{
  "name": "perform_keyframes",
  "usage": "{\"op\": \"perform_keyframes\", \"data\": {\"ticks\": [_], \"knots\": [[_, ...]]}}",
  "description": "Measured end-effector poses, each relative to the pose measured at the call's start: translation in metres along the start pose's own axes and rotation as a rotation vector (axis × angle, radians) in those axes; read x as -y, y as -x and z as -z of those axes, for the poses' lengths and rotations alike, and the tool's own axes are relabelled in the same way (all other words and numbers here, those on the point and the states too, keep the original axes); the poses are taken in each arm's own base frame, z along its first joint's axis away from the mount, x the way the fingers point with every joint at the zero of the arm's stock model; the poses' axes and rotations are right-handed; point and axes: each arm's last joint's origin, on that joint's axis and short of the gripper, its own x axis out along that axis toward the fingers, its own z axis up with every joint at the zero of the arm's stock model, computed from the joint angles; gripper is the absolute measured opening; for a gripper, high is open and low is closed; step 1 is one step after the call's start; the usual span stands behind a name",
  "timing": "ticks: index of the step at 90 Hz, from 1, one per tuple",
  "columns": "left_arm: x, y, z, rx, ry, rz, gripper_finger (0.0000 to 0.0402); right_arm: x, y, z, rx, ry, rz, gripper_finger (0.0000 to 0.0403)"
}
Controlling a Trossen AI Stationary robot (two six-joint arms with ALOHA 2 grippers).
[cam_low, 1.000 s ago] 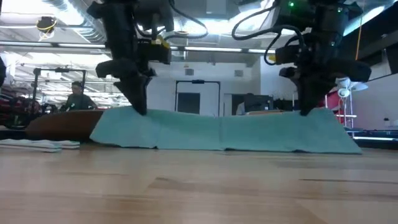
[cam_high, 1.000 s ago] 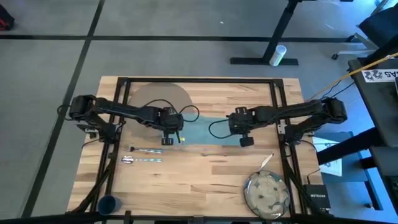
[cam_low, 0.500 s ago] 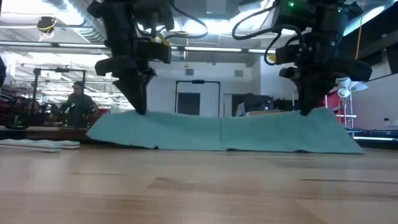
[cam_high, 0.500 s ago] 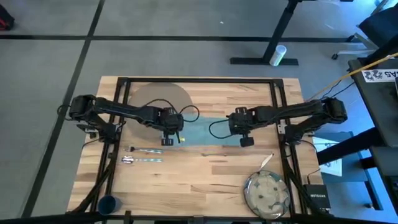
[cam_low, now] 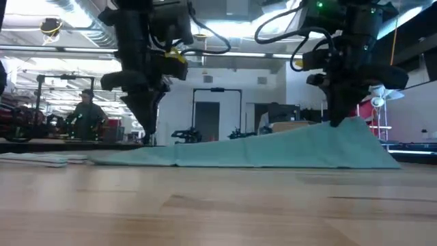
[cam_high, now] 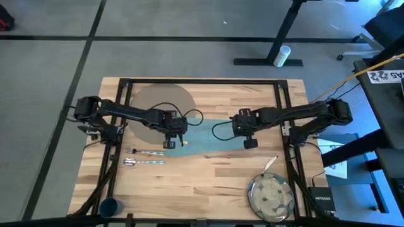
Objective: Set table place
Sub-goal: Fold the blue table napkin
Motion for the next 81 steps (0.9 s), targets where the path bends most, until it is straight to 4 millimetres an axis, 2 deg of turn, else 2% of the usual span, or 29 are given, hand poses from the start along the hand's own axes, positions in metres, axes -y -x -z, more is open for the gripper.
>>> {"op": "perform_keyframes", "data": {"ticks": [13, 32, 47, 61, 81], "knots": [[0.004, 0.001, -0.002, 0.026, 0.018, 0.076, 0.0054, 0.0, 0.0, 0.0, 0.0, 0.005, 0.0, 0.0], [-0.001, 0.0, -0.002, 0.02, 0.056, 0.069, 0.0109, 0.0, 0.0, 0.0, 0.0, 0.016, 0.001, 0.0], [-0.003, -0.012, -0.002, -0.016, 0.066, 0.07, 0.0144, 0.0, 0.0, 0.0, 0.0, 0.018, 0.001, 0.0], [-0.001, -0.026, -0.004, -0.034, 0.058, 0.063, 0.0167, 0.0, 0.0, 0.0, -0.001, 0.018, 0.001, 0.0], [-0.006, -0.032, -0.004, -0.045, 0.054, 0.05, 0.0179, 0.0, 0.0, 0.0, -0.001, 0.019, 0.001, 0.0]]}}
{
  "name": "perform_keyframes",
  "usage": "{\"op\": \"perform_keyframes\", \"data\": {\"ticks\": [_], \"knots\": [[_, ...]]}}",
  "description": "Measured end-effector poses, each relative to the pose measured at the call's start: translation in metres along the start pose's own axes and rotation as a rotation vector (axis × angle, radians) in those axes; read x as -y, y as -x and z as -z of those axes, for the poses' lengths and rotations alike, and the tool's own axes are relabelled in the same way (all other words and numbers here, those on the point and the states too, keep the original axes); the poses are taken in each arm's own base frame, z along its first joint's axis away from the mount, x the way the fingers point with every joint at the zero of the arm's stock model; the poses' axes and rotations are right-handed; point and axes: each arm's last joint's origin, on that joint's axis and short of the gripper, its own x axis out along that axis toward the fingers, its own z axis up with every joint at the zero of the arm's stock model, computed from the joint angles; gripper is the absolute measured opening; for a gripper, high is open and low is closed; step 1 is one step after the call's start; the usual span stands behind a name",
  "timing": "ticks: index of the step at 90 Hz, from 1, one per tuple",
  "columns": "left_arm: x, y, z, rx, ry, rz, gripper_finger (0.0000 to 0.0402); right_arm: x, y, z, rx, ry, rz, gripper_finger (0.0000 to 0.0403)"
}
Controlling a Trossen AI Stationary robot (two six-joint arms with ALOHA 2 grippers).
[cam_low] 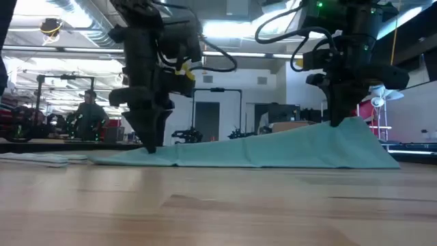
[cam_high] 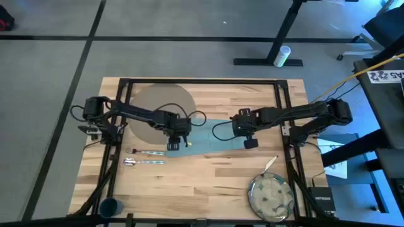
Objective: Set table place
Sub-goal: Fold the blue table napkin
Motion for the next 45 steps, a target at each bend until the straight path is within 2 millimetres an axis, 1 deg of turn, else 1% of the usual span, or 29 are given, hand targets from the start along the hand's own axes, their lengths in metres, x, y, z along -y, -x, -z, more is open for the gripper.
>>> {"op": "perform_keyframes", "data": {"ticks": [8, 19, 36, 45], "knots": [[-0.005, -0.001, 0.002, -0.016, 0.017, -0.004, 0.0169, 0.0, 0.0, 0.0, 0.0, 0.0, 0.0, 0.0], [-0.011, -0.001, 0.004, -0.032, 0.029, -0.006, 0.0143, 0.0, 0.0, 0.0, 0.0, 0.0, 0.0, 0.0], [-0.012, -0.001, 0.004, -0.029, 0.007, -0.007, 0.0109, 0.0, 0.0, 0.0, 0.0, 0.001, 0.0, 0.0], [-0.011, -0.005, 0.004, -0.042, -0.014, 0.007, 0.0092, 0.0, 0.0, 0.0, 0.0, 0.001, 0.0, 0.0]]}}
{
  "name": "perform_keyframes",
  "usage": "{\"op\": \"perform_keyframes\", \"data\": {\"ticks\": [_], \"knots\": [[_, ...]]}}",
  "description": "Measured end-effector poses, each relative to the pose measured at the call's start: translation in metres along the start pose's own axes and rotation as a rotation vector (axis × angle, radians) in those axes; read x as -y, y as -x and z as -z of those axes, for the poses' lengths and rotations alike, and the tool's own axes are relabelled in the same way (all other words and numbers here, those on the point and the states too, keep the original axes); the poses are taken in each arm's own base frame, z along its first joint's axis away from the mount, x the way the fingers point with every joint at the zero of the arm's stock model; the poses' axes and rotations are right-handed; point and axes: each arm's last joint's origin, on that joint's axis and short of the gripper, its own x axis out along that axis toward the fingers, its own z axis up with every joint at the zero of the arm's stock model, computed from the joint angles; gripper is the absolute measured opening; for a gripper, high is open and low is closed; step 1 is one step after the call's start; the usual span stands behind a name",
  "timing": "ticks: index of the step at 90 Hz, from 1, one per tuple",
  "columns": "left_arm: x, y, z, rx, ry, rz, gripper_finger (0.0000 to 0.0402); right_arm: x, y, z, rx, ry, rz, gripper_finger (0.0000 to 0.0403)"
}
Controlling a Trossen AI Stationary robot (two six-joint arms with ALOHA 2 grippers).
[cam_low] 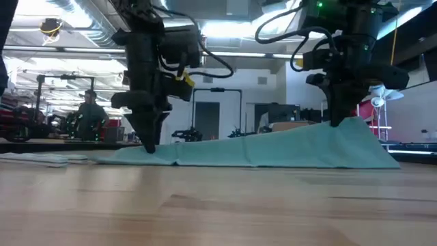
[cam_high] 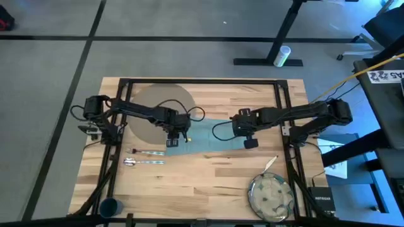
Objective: Set table place
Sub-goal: Fold the blue table napkin
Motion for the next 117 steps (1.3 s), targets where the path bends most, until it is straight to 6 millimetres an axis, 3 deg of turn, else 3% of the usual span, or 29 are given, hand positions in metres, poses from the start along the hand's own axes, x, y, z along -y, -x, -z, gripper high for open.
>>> {"op": "perform_keyframes", "data": {"ticks": [23, 51, 93, 117], "knots": [[0.002, -0.011, 0.0, -0.039, -0.011, 0.012, 0.0008, 0.0, 0.0, 0.0, -0.005, 0.003, -0.001, 0.0], [0.002, -0.006, 0.004, -0.065, -0.009, -0.024, 0.0, 0.0, 0.002, 0.001, -0.002, 0.004, 0.009, 0.0], [-0.015, 0.045, 0.016, 0.025, 0.036, -0.161, 0.0, 0.003, 0.03, 0.015, 0.065, -0.006, 0.089, 0.0], [-0.03, 0.079, 0.016, 0.079, 0.047, -0.31, 0.0, 0.006, 0.035, 0.019, 0.041, 0.011, 0.184, 0.0]]}}
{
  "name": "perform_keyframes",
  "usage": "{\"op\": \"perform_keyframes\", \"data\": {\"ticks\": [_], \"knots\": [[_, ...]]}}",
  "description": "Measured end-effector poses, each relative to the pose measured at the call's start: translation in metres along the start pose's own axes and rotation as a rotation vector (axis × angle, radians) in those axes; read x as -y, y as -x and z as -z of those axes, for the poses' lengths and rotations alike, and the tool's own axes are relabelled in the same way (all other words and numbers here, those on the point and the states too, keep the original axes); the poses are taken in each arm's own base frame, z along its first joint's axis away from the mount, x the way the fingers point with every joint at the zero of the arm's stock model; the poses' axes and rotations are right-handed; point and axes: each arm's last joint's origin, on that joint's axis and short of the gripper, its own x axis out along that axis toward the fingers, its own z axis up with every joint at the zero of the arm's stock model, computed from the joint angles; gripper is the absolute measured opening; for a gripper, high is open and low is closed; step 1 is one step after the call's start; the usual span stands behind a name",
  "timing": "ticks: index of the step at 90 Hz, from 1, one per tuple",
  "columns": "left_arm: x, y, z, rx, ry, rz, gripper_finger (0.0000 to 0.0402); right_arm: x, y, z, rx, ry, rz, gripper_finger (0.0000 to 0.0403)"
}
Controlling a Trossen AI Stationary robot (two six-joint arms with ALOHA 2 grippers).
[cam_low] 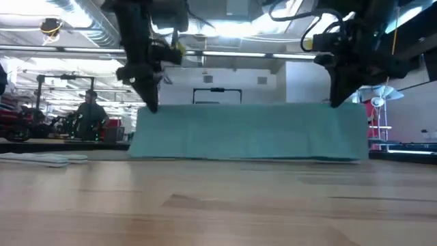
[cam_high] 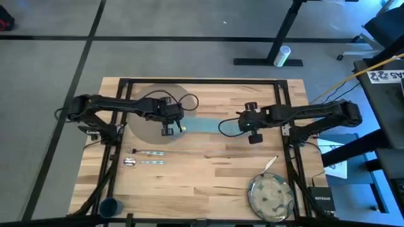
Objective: Set table place
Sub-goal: Fold the blue table napkin
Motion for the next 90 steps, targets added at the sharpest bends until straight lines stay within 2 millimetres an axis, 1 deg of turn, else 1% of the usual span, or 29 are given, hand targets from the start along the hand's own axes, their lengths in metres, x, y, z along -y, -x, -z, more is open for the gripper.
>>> {"op": "perform_keyframes", "data": {"ticks": [15, 24, 38, 76, 80, 90], "knots": [[-0.009, 0.012, -0.001, 0.026, -0.006, -0.093, 0.0, 0.004, 0.001, 0.001, -0.033, 0.005, 0.135, 0.0], [-0.011, 0.013, -0.001, 0.017, -0.01, -0.147, 0.0, 0.006, 0.001, 0.001, -0.058, 0.022, 0.221, 0.0], [-0.011, 0.013, -0.001, 0.01, -0.011, -0.174, 0.0, 0.009, 0.002, 0.002, -0.09, 0.025, 0.328, 0.0], [-0.014, 0.013, -0.001, 0.004, 0.013, -0.278, 0.0, 0.012, 0.002, 0.002, -0.116, 0.003, 0.46, 0.0], [-0.014, 0.011, 0.001, -0.007, -0.001, -0.307, 0.0, 0.012, 0.001, 0.003, -0.122, 0.003, 0.48, 0.0], [-0.017, 0.012, 0.001, -0.037, -0.025, -0.443, 0.0, 0.014, 0.001, 0.003, -0.139, -0.004, 0.572, 0.0]]}}
